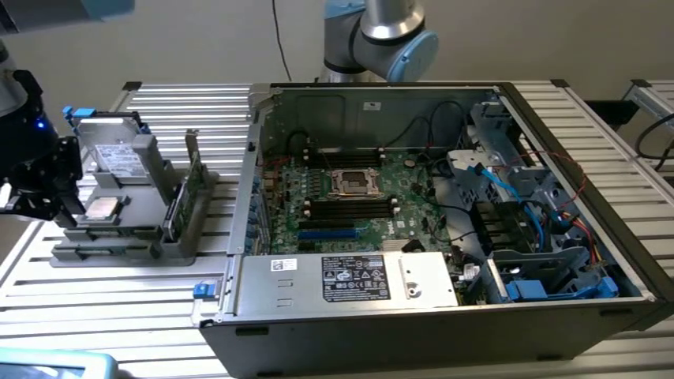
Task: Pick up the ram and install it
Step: 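Pick up the ram and move it above insertion slot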
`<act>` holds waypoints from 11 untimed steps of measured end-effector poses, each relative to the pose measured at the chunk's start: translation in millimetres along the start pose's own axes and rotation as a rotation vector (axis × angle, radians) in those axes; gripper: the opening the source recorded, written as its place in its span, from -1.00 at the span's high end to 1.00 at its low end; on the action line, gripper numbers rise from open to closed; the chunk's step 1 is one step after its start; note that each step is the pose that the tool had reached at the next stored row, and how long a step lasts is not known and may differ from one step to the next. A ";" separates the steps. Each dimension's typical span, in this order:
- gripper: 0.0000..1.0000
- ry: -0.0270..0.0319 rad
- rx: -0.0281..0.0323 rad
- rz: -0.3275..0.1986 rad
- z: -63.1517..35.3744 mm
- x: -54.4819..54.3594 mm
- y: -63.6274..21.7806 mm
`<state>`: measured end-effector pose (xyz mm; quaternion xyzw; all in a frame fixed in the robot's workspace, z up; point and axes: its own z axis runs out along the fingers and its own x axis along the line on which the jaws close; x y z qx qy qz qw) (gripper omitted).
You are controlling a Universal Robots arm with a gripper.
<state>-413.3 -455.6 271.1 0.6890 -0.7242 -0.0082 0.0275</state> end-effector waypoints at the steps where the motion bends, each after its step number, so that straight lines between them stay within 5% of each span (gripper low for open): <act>1: 0.39 0.0029 0.0012 0.000 1.1 -0.2 0.0; 11: 0.39 0.0063 0.0075 -0.024 17.8 -0.7 -2.7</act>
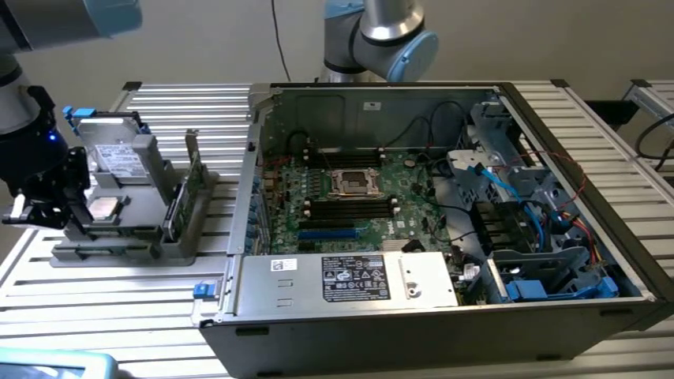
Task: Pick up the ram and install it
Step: 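Pick up the ram and move it above insertion slot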
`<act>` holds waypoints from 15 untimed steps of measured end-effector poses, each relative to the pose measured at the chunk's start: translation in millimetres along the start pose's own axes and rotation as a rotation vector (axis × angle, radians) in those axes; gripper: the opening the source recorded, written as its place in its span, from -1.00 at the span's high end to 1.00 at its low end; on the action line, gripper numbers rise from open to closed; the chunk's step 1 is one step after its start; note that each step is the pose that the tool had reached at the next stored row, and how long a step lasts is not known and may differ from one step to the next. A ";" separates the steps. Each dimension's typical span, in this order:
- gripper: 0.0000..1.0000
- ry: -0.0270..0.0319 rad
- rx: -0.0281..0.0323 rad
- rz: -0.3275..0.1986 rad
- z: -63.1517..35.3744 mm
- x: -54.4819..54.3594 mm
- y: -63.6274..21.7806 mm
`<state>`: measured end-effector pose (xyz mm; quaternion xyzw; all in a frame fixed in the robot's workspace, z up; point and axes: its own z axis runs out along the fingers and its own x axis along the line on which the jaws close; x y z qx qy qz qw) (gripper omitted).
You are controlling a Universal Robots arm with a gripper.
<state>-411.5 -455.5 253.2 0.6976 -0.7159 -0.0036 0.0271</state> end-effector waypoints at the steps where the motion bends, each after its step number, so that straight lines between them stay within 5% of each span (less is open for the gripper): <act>1: 0.39 0.0003 0.0013 -0.001 1.4 0.0 -0.2; 15: 0.39 0.0011 0.0141 -0.005 23.1 6.4 -4.3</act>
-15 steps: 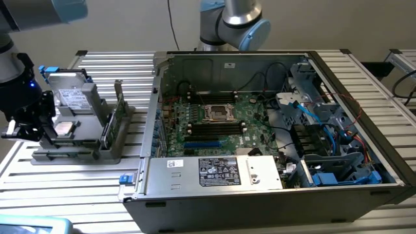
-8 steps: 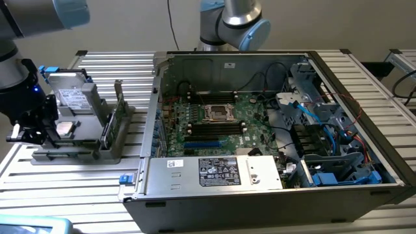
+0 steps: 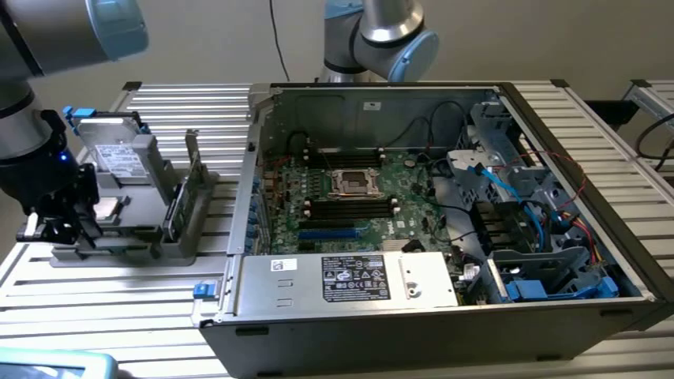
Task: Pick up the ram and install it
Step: 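Pick up the ram and move it above insertion slot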
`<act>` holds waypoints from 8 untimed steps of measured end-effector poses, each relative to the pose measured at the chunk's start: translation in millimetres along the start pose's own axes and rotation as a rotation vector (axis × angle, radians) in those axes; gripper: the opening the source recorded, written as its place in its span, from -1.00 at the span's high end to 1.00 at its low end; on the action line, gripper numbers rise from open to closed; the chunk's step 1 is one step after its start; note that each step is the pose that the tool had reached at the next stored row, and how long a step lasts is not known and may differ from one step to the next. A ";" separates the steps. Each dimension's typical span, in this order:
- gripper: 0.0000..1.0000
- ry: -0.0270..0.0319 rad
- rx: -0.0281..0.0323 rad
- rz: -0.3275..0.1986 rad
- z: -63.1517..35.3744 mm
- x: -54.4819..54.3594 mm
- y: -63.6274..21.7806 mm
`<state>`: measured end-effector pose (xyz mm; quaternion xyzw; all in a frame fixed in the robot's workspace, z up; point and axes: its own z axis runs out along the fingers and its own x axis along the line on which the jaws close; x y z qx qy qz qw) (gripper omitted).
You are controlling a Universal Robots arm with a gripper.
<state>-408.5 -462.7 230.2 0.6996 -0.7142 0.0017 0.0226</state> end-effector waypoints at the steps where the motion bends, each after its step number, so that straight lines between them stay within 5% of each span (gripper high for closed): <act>1: 0.39 0.0000 0.0015 0.000 1.0 -0.1 -2.3; 6: 0.39 0.0000 0.0048 -0.002 8.2 -0.7 -8.3; 8: 0.39 0.0000 0.0140 -0.005 9.6 -2.4 -7.6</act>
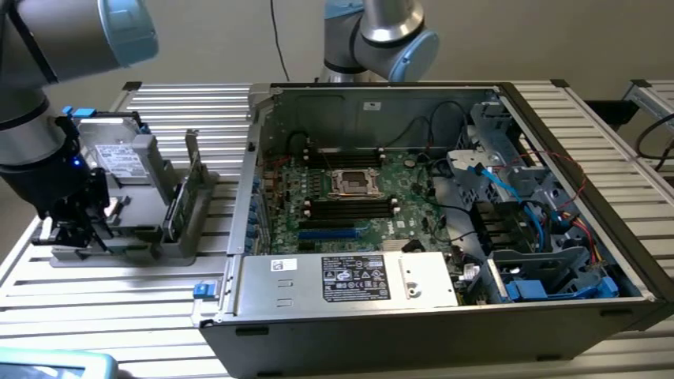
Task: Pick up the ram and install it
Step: 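Pick up the ram and move it above insertion slot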
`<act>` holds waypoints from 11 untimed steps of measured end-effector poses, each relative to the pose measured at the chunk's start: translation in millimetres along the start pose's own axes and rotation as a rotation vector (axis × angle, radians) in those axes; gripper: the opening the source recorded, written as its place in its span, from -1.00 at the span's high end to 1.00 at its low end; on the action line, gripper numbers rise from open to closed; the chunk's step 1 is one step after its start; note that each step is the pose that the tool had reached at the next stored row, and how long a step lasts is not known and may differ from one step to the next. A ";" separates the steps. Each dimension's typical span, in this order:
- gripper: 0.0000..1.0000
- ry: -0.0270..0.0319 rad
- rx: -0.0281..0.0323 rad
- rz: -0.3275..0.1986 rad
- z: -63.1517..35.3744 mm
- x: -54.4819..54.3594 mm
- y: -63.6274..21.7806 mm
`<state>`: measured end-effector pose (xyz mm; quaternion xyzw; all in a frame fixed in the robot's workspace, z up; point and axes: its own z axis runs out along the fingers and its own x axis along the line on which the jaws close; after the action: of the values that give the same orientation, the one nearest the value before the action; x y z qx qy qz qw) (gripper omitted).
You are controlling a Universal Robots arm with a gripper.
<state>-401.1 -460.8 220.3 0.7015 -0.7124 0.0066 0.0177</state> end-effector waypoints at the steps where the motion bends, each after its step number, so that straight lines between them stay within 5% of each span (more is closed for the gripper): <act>1: 0.39 -0.0002 0.0063 0.000 0.6 -1.6 0.6; 5: 0.39 -0.0006 0.0297 0.000 3.5 -5.3 9.4; 8: 0.39 -0.0007 0.0361 0.001 8.4 -5.4 18.9; 11: 0.39 -0.0008 0.0391 0.000 13.8 -5.5 19.1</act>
<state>-420.3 -455.5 206.6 0.7018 -0.7121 0.0203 0.0037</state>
